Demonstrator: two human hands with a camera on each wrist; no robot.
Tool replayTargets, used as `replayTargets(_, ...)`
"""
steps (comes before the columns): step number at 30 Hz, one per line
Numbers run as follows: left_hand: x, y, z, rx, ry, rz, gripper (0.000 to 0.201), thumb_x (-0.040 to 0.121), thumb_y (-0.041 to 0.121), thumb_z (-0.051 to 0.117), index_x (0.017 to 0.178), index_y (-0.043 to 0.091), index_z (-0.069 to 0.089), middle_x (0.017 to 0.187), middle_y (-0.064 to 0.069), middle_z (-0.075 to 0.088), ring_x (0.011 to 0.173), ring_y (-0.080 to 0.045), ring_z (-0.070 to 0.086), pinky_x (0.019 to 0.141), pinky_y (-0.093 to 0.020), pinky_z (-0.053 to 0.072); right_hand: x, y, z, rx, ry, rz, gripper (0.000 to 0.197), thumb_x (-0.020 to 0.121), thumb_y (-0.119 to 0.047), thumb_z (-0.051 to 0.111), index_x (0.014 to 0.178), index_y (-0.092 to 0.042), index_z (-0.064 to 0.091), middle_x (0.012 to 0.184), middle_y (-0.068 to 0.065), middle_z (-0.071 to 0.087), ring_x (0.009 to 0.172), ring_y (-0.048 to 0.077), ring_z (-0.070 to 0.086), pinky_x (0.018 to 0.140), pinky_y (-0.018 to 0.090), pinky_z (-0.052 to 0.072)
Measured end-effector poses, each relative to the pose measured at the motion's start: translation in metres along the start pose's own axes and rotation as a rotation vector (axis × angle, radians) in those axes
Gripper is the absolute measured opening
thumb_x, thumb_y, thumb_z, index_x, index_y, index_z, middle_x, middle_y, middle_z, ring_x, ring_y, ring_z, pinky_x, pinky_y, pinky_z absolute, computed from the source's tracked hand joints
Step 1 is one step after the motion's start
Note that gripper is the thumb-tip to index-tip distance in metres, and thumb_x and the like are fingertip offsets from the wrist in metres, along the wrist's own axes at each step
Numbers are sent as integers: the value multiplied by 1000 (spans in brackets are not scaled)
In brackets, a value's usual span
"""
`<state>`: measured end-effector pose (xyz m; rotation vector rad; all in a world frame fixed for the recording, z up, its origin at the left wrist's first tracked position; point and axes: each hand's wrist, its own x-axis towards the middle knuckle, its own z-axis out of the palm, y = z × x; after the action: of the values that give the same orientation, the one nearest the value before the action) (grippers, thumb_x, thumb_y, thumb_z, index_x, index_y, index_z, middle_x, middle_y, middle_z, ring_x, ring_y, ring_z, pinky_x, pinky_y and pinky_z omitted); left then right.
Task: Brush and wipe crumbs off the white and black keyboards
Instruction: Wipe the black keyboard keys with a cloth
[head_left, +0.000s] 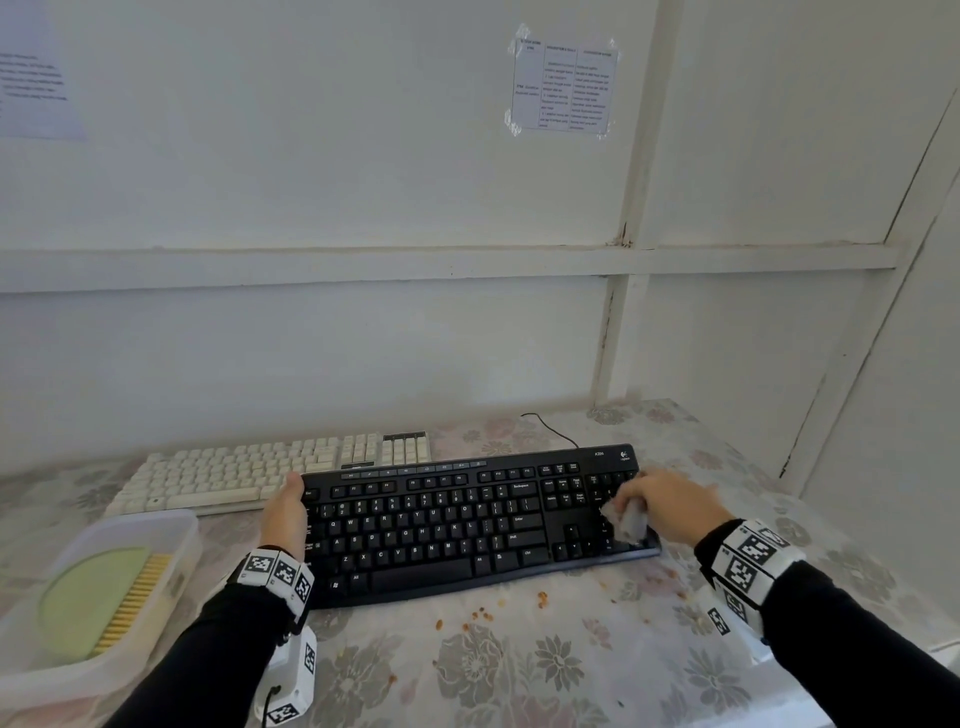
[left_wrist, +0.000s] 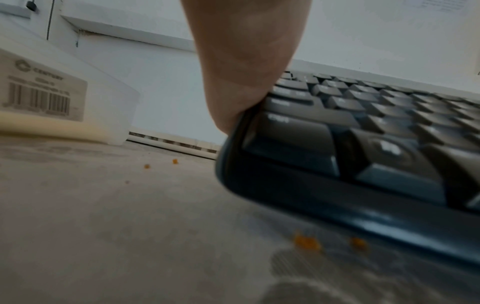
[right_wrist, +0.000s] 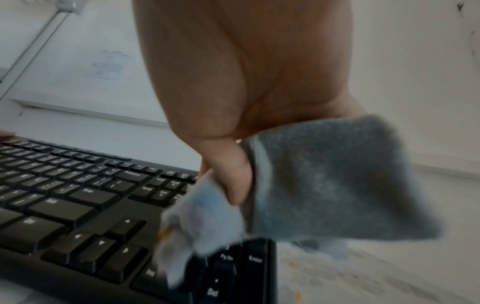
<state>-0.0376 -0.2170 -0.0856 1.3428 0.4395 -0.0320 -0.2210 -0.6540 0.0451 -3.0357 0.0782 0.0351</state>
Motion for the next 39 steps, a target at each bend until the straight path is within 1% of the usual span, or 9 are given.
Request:
replayTargets(3, 1, -1, -1, 11, -6, -17, 111, 47, 82, 48, 138, 17, 44, 143, -10, 46, 131, -31, 44, 106, -55, 34, 8, -26, -7, 111, 79, -48, 27, 94, -18, 45, 110, -37, 56, 93, -3, 49, 83, 16, 54, 64, 18, 39)
replayTargets(5, 13, -7, -5, 10, -13, -19, 112, 48, 83, 48, 139, 19, 44, 144, -9, 45, 131, -31, 44, 105, -54, 35, 15, -54, -8, 215, 120, -131, 26, 95, -49, 35, 117, -41, 46, 91, -4, 57, 77, 15, 59, 68, 28, 50)
replayTargets(7, 15, -8, -6, 11, -19, -34, 112, 48, 84, 49, 139, 19, 43, 144, -8, 45, 131, -30, 45, 106, -54, 34, 19, -90, -4, 257, 89, -247, 52, 88, -66, 28, 127, -35, 42, 105, -5, 64, 86, 13, 64, 78, 32, 55)
replayTargets(10, 1, -1, -1, 8, -24, -25, 113, 48, 83, 48, 140, 16, 42, 145, -10, 44, 131, -31, 43, 107, -54, 34, 26, -140, 7, 181, 42, -365, 43, 90, -46, 50, 130, -34, 38, 113, -1, 62, 94, 18, 62, 78, 31, 53)
replayTargets(15, -14, 6, 5, 0, -16, 8, 112, 48, 82, 46, 139, 15, 43, 144, -11, 45, 131, -31, 44, 107, -53, 33, 33, -156, 22, 29, 70, -412, 26, 93, -38, 45, 118, -35, 50, 88, -5, 46, 81, 19, 54, 67, 28, 40)
replayTargets(23, -18, 7, 6, -10, 0, 30, 112, 47, 79, 47, 137, 12, 46, 141, -11, 48, 129, -29, 46, 108, -50, 35, 30, -69, -3, -31, 103, -37, 21, 85, -32, 42, 96, -30, 60, 87, -7, 68, 79, 14, 65, 62, 25, 50)
replayTargets(26, -15, 6, 7, -6, 5, 41, 110, 47, 79, 46, 133, 11, 50, 139, -11, 50, 128, -30, 48, 107, -50, 36, 31, -61, -13, -27, 136, 37, 22, 84, -27, 41, 96, -27, 59, 82, -5, 66, 74, 16, 62, 59, 25, 49)
replayTargets(33, -18, 6, 7, -24, -5, 28, 112, 46, 80, 46, 136, 12, 48, 141, -11, 49, 129, -30, 47, 107, -52, 35, 35, -166, -10, 160, 143, -311, 21, 94, -35, 44, 110, -31, 57, 92, -13, 63, 75, 6, 59, 61, 18, 50)
replayTargets(39, -30, 11, 13, -83, -21, 32, 88, 74, 68, 45, 136, 6, 46, 139, -16, 49, 127, -32, 47, 108, -51, 35, 46, -229, 14, 80, 94, -483, 30, 93, -29, 45, 122, -35, 54, 108, 2, 62, 97, 24, 61, 73, 32, 45)
